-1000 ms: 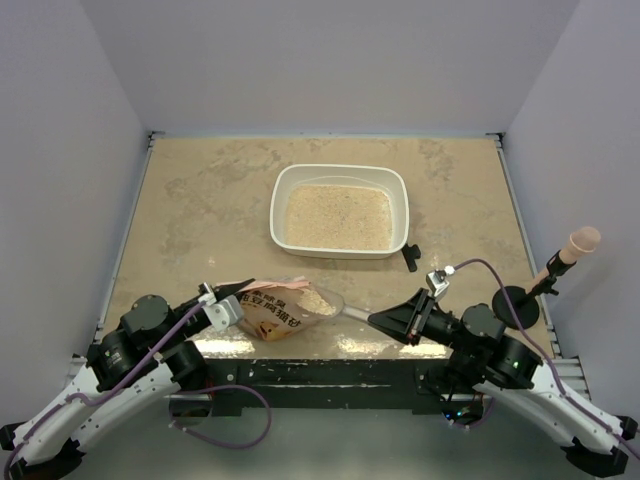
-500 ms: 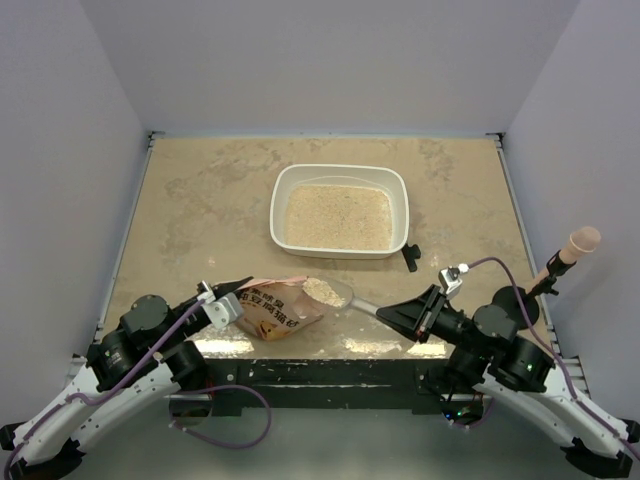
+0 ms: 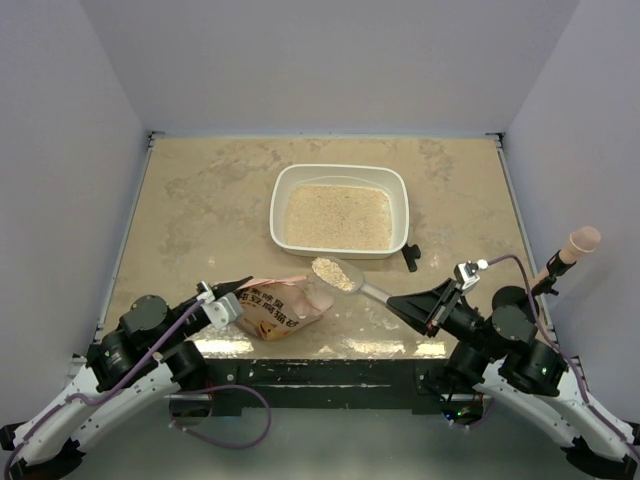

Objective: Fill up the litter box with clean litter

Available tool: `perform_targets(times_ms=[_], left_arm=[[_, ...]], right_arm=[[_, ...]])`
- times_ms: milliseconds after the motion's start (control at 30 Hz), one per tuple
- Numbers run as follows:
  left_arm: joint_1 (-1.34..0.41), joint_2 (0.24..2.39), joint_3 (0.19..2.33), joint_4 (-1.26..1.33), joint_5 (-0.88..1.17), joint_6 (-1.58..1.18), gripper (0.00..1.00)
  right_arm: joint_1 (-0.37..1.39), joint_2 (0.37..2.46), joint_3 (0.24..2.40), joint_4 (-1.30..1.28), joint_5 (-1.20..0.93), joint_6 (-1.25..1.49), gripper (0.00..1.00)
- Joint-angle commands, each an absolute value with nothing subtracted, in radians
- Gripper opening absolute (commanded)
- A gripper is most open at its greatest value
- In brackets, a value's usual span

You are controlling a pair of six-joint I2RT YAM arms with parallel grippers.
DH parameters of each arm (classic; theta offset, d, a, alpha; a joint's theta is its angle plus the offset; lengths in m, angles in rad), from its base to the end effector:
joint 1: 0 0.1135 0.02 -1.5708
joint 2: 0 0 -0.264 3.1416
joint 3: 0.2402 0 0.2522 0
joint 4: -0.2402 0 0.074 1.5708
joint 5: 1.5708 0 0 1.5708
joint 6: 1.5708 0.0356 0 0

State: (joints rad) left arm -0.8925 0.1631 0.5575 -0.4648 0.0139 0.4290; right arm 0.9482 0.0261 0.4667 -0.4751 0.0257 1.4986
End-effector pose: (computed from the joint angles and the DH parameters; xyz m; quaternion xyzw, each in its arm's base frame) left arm 0.0447 -0.0563 0.2982 0.4527 0.5747 -0.1615 0.6624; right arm 0.0367 0.0495 0.2753 0.2040 0.6896 0.6501 0.2452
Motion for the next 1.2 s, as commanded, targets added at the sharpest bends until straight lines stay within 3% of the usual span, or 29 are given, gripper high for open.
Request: perform_targets(times_ms=[0,867,1167], left_arm=[[-0.896,0.138,0.557,-0.341,0.020,0.413,0.00],[-0.897,0.091,0.554,-0.350,0.083,0.429,0.00],[-0.896,0.091,0.555,-0.356,0.097,0.434,0.00]], right_arm=[[0.960,0.041,0.546,-0.442,0.139,1.489,0.00],[0.940,0.645,0.681,-0.232,0.549,1.365,0.00],[0.660,0.932,0.764,-0.144,0.238,1.169,0.00]])
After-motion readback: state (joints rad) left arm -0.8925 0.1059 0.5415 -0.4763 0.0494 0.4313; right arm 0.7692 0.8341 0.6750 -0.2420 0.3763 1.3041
